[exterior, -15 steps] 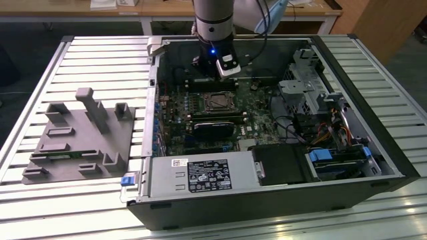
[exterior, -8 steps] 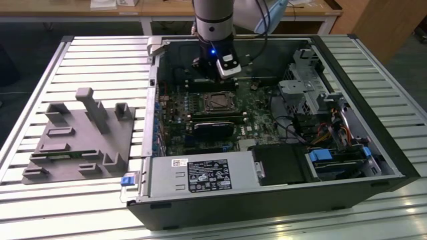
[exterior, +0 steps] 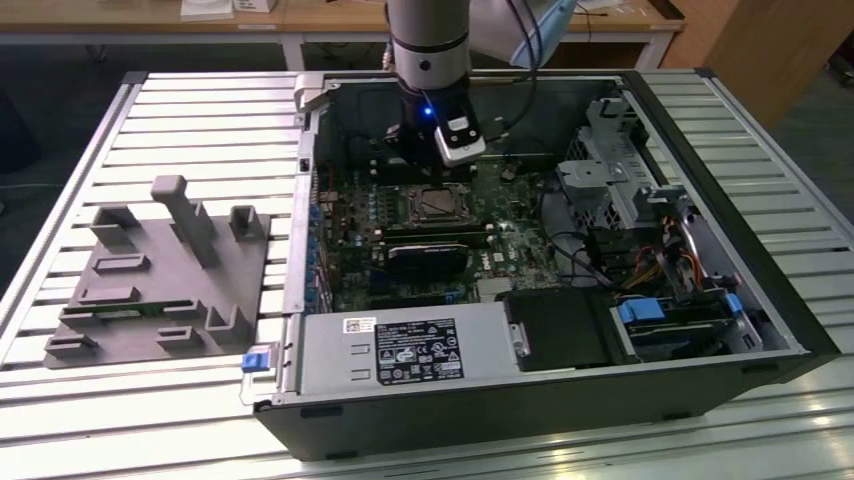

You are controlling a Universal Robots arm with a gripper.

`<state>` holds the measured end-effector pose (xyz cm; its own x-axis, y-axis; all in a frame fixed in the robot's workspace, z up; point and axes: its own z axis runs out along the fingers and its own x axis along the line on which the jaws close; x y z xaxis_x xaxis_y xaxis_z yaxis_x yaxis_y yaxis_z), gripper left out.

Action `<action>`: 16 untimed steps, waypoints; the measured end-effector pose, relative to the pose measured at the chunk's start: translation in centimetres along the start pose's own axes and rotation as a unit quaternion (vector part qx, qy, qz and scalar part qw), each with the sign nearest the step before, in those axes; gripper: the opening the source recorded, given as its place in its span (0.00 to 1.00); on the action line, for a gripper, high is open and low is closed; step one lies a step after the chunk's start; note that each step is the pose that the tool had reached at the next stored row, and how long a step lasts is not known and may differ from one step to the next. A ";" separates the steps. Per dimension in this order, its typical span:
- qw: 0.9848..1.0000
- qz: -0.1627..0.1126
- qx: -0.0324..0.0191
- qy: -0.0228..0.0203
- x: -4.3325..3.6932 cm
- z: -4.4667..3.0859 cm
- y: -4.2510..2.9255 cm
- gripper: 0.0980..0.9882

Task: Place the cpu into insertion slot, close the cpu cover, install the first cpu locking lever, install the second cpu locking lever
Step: 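Install the first cpu locking lever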

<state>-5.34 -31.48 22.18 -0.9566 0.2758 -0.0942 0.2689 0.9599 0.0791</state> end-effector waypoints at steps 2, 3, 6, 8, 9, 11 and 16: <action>1.000 -0.001 0.009 -0.002 -0.04 -0.02 -0.14 0.01; 1.000 -0.002 0.013 -0.003 -0.06 -0.02 -0.21 0.01; 1.000 -0.003 0.022 -0.006 -0.14 -0.05 -0.51 0.01; 1.000 -0.003 0.025 -0.007 -0.23 -0.05 -0.80 0.01; 1.000 -0.003 0.026 -0.007 -0.28 -0.06 -0.96 0.01; 1.000 -0.003 0.027 -0.007 -0.34 -0.07 -1.19 0.01; 1.000 -0.004 0.027 -0.007 -0.36 -0.28 -1.19 0.01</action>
<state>-5.34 -32.74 22.40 -0.9570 0.2688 -0.1092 0.2677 0.9632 0.0254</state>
